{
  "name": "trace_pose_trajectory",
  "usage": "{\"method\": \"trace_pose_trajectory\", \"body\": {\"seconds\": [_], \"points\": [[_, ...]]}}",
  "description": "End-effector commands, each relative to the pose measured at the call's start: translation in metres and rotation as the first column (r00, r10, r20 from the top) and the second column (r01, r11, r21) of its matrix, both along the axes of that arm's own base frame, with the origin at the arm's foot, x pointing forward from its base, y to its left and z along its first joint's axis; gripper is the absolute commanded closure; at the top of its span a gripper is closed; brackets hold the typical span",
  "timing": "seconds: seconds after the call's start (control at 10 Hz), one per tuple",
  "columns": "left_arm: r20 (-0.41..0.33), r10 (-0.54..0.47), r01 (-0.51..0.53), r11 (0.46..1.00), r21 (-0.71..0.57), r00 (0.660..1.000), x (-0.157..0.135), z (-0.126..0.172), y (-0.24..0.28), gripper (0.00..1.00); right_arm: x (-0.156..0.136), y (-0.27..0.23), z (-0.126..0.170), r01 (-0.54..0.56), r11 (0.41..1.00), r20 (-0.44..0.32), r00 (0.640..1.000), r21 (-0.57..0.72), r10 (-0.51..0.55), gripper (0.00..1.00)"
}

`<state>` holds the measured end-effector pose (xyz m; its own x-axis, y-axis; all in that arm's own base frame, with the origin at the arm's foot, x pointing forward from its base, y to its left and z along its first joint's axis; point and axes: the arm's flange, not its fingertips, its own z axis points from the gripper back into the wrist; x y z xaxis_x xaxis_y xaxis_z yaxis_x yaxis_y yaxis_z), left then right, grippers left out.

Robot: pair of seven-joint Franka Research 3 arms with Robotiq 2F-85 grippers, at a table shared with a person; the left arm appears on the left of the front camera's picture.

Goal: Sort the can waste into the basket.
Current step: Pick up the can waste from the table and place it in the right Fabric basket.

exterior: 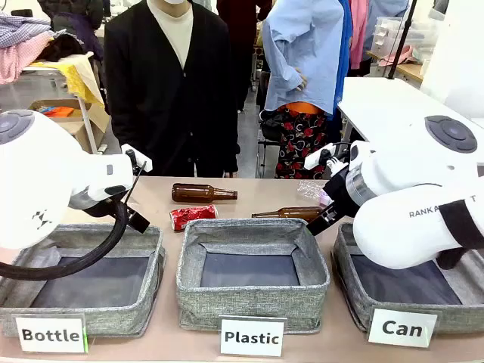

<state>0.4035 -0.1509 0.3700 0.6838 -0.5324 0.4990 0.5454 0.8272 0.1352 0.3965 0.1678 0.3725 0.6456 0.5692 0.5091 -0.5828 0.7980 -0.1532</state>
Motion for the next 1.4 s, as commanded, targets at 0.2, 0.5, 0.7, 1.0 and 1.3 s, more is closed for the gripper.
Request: {"method": "trace_pose_trajectory", "body": {"seconds": [0.2, 0.5, 0.7, 1.0, 1.3], "points": [[0.000, 0.000, 0.000, 1.000, 0.000, 1.000, 0.0000, 0.0000, 0.0000, 0.00, 0.0000, 0.0000, 0.0000, 0.000, 1.000, 0.000, 1.000, 0.000, 0.000, 0.00], [0.000, 0.000, 0.000, 1.000, 0.000, 1.000, 0.0000, 0.0000, 0.0000, 0.00, 0.0000, 0.0000, 0.0000, 0.000, 1.000, 0.000, 1.000, 0.000, 0.000, 0.00], [0.000, 0.000, 0.000, 1.000, 0.000, 1.000, 0.0000, 0.0000, 0.0000, 0.00, 0.0000, 0.0000, 0.0000, 0.000, 1.000, 0.000, 1.000, 0.000, 0.000, 0.00], [0.000, 0.000, 0.000, 1.000, 0.000, 1.000, 0.0000, 0.0000, 0.0000, 0.00, 0.0000, 0.0000, 0.0000, 0.000, 1.000, 0.000, 1.000, 0.000, 0.000, 0.00], [0.000, 0.000, 0.000, 1.000, 0.000, 1.000, 0.0000, 0.0000, 0.0000, 0.00, 0.0000, 0.0000, 0.0000, 0.000, 1.000, 0.000, 1.000, 0.000, 0.000, 0.00]]}}
